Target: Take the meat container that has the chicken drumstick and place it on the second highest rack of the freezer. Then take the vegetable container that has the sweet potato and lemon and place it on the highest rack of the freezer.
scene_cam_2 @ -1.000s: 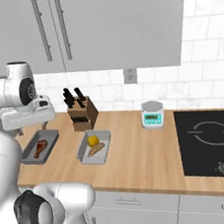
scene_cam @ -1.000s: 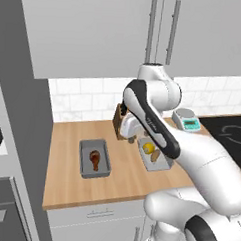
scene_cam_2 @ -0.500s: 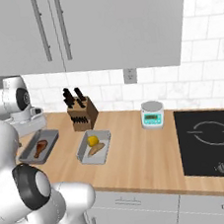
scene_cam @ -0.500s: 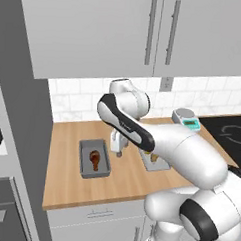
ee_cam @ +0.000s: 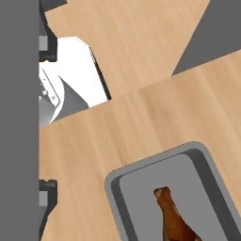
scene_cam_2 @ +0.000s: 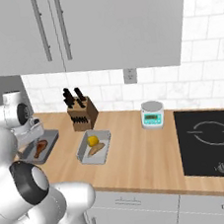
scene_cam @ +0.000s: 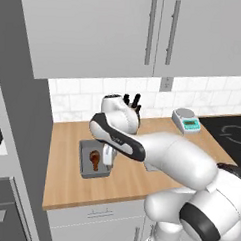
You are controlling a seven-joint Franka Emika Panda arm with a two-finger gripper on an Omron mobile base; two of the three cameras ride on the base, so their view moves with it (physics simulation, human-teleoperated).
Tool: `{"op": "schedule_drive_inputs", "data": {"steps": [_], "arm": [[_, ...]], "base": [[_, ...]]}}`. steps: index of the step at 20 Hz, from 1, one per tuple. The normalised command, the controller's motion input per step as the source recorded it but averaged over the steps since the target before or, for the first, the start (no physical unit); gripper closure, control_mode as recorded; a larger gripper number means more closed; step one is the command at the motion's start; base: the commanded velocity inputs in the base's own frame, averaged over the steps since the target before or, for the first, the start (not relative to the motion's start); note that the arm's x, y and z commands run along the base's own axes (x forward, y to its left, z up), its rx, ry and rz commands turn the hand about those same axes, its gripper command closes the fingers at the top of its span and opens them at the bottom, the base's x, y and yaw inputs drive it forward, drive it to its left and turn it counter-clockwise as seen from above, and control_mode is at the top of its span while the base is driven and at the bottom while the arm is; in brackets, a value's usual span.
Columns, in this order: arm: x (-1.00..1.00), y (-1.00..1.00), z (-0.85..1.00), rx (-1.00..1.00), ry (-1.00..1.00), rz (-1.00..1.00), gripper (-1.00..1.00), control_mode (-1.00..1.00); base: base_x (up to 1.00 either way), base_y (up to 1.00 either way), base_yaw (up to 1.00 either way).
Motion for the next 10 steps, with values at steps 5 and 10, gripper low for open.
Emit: {"op": "schedule_drive_inputs", "data": {"steps": [5,10], "arm": [[0.25,0.36,-0.51,0.01,-0.17,0.00,-1.00,-1.00],[0.22,0.20,-0.22,0.00,0.02,0.00,-1.00,-1.00]], "base": [[0.00,0.00,0.00],[0.00,0.00,0.00]]}}
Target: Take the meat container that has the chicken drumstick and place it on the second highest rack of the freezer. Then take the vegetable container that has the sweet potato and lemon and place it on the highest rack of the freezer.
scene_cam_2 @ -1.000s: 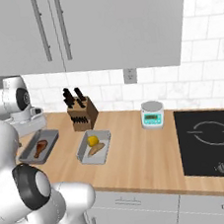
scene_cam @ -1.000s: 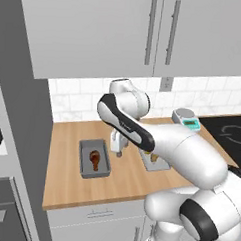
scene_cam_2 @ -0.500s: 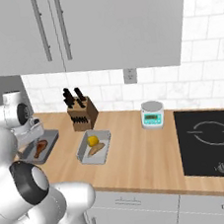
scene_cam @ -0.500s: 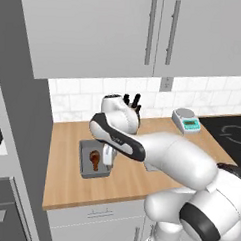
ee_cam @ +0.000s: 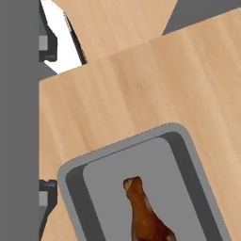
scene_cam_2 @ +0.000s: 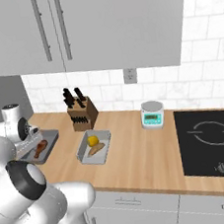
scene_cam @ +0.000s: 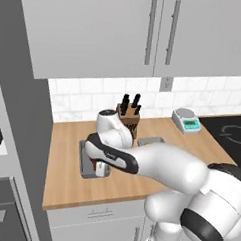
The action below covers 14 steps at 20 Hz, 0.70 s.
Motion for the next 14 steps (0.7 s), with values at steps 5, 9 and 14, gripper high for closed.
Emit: {"op": "schedule_drive_inputs", "data": {"steps": [5,9,14], "arm": [[0.39,0.16,-0.24,-0.01,0.05,0.01,-1.00,-1.00],[0.22,0.16,-0.43,-0.03,-0.01,0.00,-1.00,-1.00],[0.24,0.09,-0.31,-0.01,0.00,0.00,-1.00,-1.00]], "base": [[0.00,0.00,0.00],[0.00,0.00,0.00],[0.00,0.00,0.00]]}}
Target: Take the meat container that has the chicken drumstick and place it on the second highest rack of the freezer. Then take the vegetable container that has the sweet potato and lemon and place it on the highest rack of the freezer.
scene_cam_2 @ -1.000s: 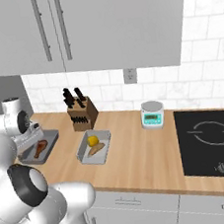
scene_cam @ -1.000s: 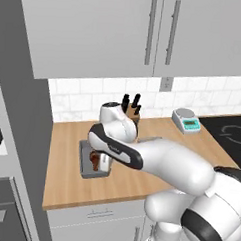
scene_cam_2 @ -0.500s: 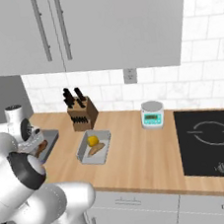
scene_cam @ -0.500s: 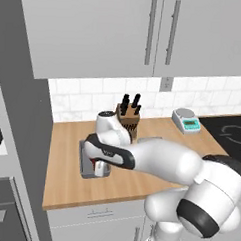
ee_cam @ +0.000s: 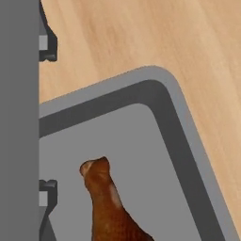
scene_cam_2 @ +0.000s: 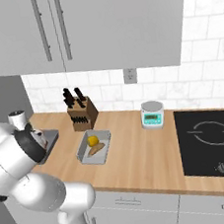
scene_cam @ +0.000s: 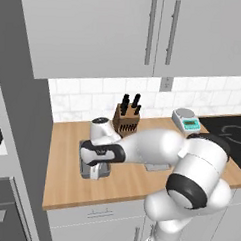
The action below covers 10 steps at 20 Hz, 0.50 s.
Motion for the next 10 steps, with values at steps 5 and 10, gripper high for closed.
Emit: {"op": "schedule_drive_inputs", "data": {"steps": [5,10], "arm": [[0.15,0.00,-0.21,0.00,0.00,0.00,-1.00,-1.00],[0.02,0.00,-0.21,0.00,0.00,0.00,-1.00,-1.00]], "base": [[0.00,0.00,0.00],[0.00,0.00,0.00]]}}
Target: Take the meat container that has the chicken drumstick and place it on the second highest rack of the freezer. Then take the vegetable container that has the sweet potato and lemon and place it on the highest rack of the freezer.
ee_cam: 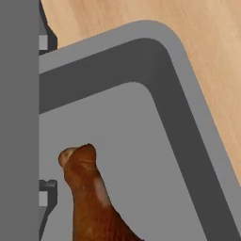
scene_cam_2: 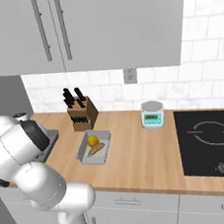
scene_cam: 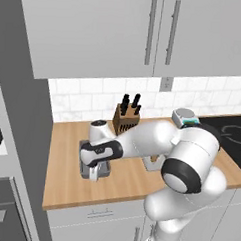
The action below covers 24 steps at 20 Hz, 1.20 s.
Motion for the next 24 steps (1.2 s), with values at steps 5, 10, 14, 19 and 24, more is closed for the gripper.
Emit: {"op": "schedule_drive_inputs", "data": {"steps": [5,10,14,19,24], "arm": [[-0.05,0.00,-0.25,0.00,-0.02,0.00,-1.00,-1.00],[0.00,0.00,-0.09,0.00,0.00,0.00,-1.00,-1.00],[0.00,0.00,0.00,0.00,0.00,0.00,-1.00,-1.00],[0.00,0.00,0.00,0.00,0.00,0.00,1.00,-1.00],[0.00,0.00,0.00,0.00,0.00,0.00,1.00,-1.00]], "base": [[0.00,0.00,0.00],[0.00,0.00,0.00],[0.00,0.00,0.00],[0.00,0.00,0.00],[0.00,0.00,0.00]]}}
